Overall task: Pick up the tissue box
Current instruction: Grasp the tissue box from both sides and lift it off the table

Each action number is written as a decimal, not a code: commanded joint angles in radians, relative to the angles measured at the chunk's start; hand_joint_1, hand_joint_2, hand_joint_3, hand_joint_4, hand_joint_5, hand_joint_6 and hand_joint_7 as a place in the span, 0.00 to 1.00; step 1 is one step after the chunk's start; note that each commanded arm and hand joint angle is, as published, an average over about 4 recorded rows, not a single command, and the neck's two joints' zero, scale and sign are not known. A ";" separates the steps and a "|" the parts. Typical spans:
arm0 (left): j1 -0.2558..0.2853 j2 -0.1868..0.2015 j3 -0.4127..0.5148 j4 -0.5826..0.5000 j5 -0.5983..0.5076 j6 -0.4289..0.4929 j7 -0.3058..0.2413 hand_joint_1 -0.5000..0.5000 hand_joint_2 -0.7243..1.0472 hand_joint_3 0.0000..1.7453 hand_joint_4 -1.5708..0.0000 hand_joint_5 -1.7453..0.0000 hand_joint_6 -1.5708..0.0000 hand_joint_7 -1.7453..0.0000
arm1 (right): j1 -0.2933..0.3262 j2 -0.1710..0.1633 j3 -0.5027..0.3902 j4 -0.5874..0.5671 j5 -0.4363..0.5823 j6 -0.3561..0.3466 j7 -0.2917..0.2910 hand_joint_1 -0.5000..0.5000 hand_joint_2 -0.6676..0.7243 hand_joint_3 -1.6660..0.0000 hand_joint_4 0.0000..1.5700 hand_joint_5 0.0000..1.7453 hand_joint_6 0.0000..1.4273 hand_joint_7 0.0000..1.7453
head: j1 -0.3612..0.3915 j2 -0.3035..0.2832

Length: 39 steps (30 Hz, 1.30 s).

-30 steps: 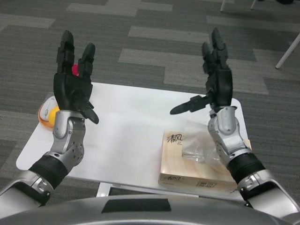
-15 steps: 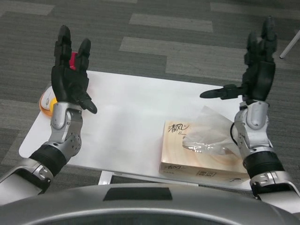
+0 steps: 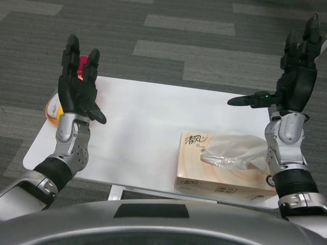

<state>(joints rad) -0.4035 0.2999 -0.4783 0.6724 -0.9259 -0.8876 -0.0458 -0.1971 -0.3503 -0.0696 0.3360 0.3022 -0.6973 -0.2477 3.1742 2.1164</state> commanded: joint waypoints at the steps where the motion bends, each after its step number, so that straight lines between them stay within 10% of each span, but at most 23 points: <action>1: -0.024 0.015 -0.007 0.018 -0.011 -0.002 0.003 1.00 0.00 0.00 1.00 0.76 1.00 0.92 | 0.007 -0.012 -0.009 -0.023 0.005 0.007 -0.005 0.08 0.59 0.95 0.04 0.00 0.00 0.04 | -0.003 0.000; 13: -0.036 0.015 -0.016 0.042 -0.022 -0.002 0.003 1.00 0.00 0.00 1.00 0.76 1.00 0.92 | 0.034 -0.079 -0.007 -0.035 0.012 0.020 -0.004 0.08 0.52 0.95 0.03 0.00 0.00 0.04 | -0.028 0.018; 20: -0.038 0.015 -0.021 0.057 -0.034 -0.002 0.003 1.00 0.00 0.00 1.00 0.76 1.00 0.92 | 0.043 -0.155 -0.015 -0.024 0.018 0.047 0.048 0.10 0.43 0.90 0.10 0.31 0.00 0.14 | -0.106 0.032; 29: -0.051 0.019 -0.038 0.075 -0.044 -0.002 0.003 1.00 0.00 0.00 1.00 0.76 1.00 0.92 | 0.001 -0.257 -0.017 0.078 0.022 0.091 0.310 0.12 0.33 0.76 0.13 0.39 0.00 0.35 | -0.134 0.043; 39: -0.036 0.018 -0.035 0.071 -0.044 -0.002 0.003 1.00 0.00 0.00 1.00 0.76 1.00 0.92 | -0.018 -0.257 -0.099 0.177 0.020 0.113 0.515 0.21 0.36 0.61 0.13 0.40 0.00 0.47 | 0.008 -0.004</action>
<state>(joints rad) -0.4385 0.3150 -0.5176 0.7433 -0.9672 -0.8877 -0.0458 -0.2026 -0.5979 -0.1433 0.4952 0.3182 -0.5912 0.2466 3.1678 2.1136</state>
